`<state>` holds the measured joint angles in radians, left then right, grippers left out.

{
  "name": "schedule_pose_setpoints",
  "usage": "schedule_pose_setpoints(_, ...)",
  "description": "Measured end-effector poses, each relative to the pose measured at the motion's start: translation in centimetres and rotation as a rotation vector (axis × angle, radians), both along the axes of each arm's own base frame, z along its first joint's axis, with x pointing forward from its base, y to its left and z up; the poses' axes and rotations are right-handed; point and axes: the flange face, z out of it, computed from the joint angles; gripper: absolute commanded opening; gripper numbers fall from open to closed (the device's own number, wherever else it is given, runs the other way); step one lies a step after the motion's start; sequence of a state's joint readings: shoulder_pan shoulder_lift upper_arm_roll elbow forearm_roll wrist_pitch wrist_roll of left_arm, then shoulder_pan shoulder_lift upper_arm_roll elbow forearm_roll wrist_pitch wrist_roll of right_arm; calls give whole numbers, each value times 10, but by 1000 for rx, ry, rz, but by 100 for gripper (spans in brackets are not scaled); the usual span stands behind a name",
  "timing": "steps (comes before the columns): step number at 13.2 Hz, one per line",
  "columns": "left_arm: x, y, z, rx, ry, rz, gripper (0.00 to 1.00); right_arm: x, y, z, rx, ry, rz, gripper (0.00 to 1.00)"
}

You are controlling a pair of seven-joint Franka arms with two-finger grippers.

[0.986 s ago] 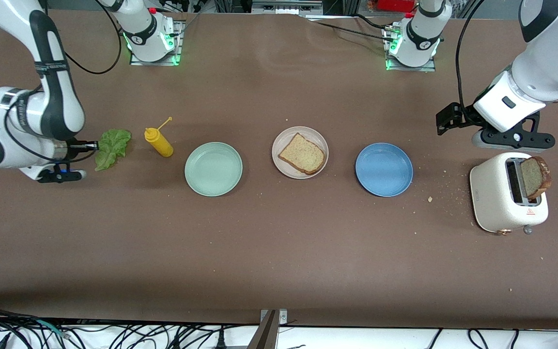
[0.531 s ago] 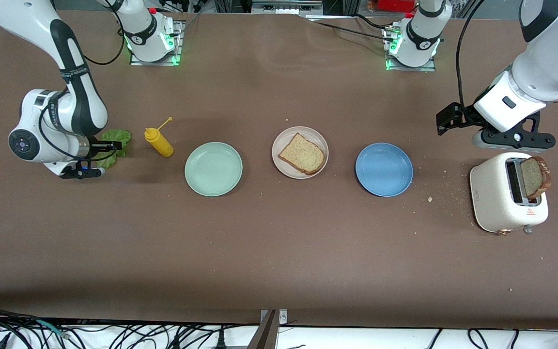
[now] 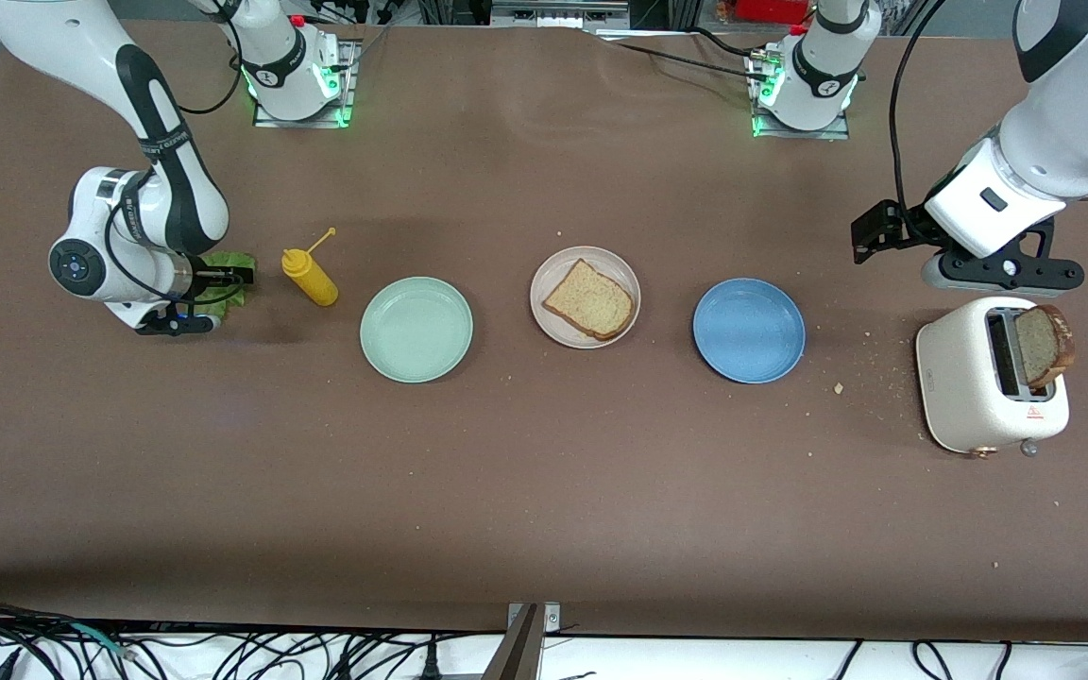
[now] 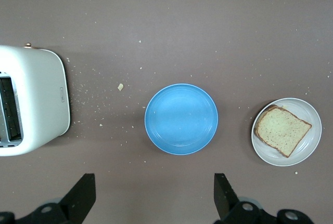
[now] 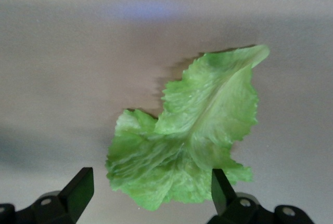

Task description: Make sandwich in beige plate with both arms

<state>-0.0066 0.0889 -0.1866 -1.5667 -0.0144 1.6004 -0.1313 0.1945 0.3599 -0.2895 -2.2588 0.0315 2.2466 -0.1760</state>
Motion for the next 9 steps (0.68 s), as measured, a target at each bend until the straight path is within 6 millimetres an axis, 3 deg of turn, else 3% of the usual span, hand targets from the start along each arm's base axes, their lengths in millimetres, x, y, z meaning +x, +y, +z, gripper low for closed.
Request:
schedule_pose_setpoints(1, 0, 0, 0, 0, 0, 0, 100, -2, -1, -2, -1, 1, -2, 86)
schedule_pose_setpoints(7, 0, 1, 0, 0, 0, 1, 100, -3, -8, -5, -4, 3, -15, 4)
schedule_pose_setpoints(9, 0, 1, 0, 0, 0, 2, 100, -1, -8, 1, -2, -6, -14, 0)
